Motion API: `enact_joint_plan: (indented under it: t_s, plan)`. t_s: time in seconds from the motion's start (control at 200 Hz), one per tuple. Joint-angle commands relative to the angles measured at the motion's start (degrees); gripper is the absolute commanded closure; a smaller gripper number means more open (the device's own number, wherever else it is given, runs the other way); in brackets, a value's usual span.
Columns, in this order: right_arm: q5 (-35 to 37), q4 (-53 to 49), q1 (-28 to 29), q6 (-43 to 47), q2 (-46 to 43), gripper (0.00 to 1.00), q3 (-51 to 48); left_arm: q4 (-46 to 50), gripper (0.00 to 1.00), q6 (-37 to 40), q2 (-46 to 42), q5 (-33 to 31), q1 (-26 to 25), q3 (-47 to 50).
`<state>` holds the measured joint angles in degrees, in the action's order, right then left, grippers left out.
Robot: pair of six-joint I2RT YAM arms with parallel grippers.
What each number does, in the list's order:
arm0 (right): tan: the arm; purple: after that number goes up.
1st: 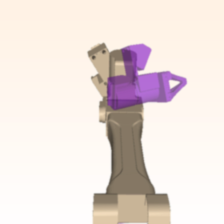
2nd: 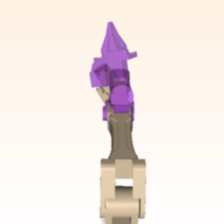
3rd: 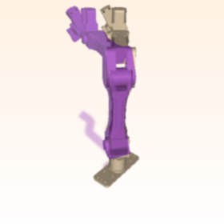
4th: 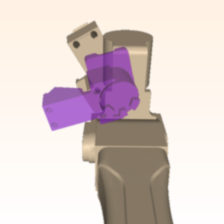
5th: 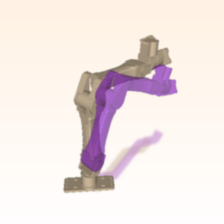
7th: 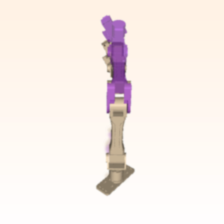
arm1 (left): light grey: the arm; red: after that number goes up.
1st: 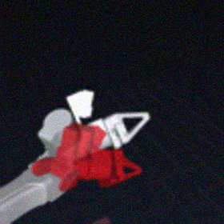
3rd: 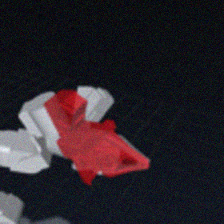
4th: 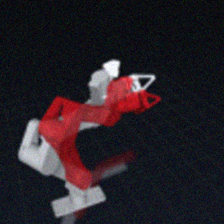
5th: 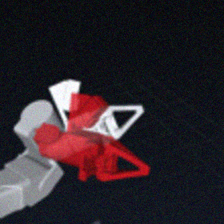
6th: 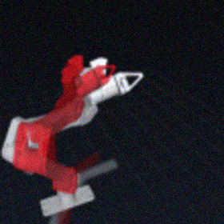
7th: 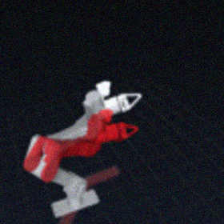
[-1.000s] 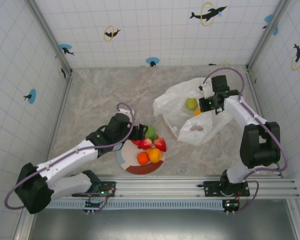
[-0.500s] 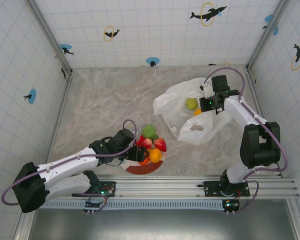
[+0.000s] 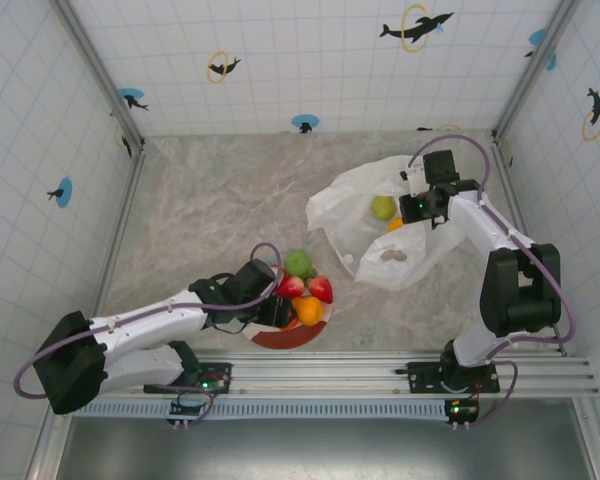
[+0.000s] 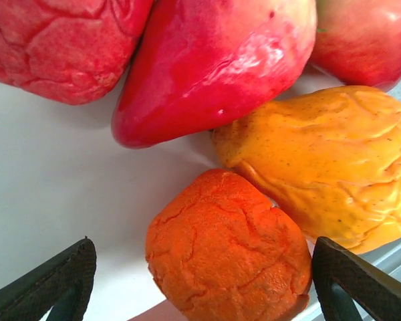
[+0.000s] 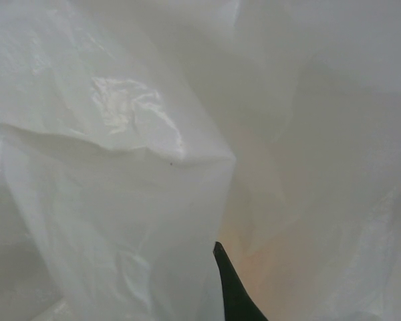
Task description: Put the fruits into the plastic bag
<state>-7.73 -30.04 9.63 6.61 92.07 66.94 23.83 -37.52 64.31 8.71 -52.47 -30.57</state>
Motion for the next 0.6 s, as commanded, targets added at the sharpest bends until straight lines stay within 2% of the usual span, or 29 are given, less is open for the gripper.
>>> enact_joint_plan:
  t_s: [0.0,0.12,0.445,0.596]
  plan:
    - [0.3,0.2,-0.4,-0.5,-0.2,0.98,0.0,3.7,0.17,0.7,0.7,-3.1,-0.3,-0.9]
    - [0.6,0.2,-0.4,-0.5,0.1,0.98,0.1,5.0,0.19,1.0,0.8,-5.8,-0.3,-2.0]
    - [1.7,-0.1,-0.4,-0.4,0.0,0.98,0.0,3.1,0.19,2.8,3.5,-4.2,-0.3,-2.0]
    - [1.5,0.1,-0.3,-0.4,0.1,0.98,-0.1,3.2,0.24,3.2,3.7,-5.6,-0.4,-1.8]
